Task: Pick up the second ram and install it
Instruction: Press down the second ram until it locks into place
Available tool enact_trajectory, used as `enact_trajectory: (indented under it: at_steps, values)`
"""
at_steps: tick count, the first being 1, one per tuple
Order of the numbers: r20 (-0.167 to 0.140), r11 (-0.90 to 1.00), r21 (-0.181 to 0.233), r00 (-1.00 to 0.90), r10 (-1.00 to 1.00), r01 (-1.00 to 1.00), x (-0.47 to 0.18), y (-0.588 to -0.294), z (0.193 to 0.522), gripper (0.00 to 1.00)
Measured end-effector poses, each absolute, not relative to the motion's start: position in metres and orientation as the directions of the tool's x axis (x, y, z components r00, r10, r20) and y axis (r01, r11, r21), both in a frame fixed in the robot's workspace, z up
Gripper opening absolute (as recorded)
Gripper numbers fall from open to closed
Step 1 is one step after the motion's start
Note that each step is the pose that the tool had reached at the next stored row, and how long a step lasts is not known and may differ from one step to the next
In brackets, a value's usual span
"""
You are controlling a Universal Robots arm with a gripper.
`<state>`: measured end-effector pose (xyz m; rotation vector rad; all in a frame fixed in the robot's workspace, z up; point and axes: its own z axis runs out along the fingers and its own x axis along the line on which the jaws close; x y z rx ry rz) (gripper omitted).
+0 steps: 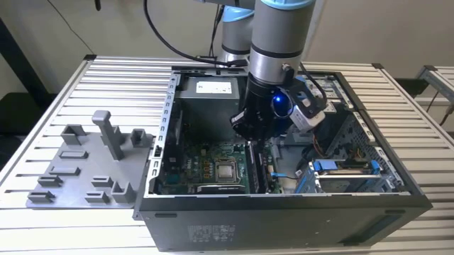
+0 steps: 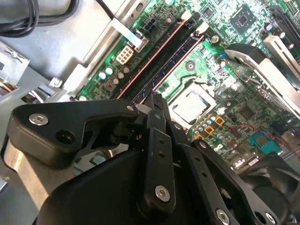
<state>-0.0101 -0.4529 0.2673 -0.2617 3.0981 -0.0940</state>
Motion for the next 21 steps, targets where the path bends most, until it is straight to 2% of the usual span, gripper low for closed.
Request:
enact_trajectory:
  at_steps: [21]
  values:
    - [-0.026,0.958,-0.063,-0.959,-0.283,-0.281,-0.0101,-0.4529,0.2673,0.11]
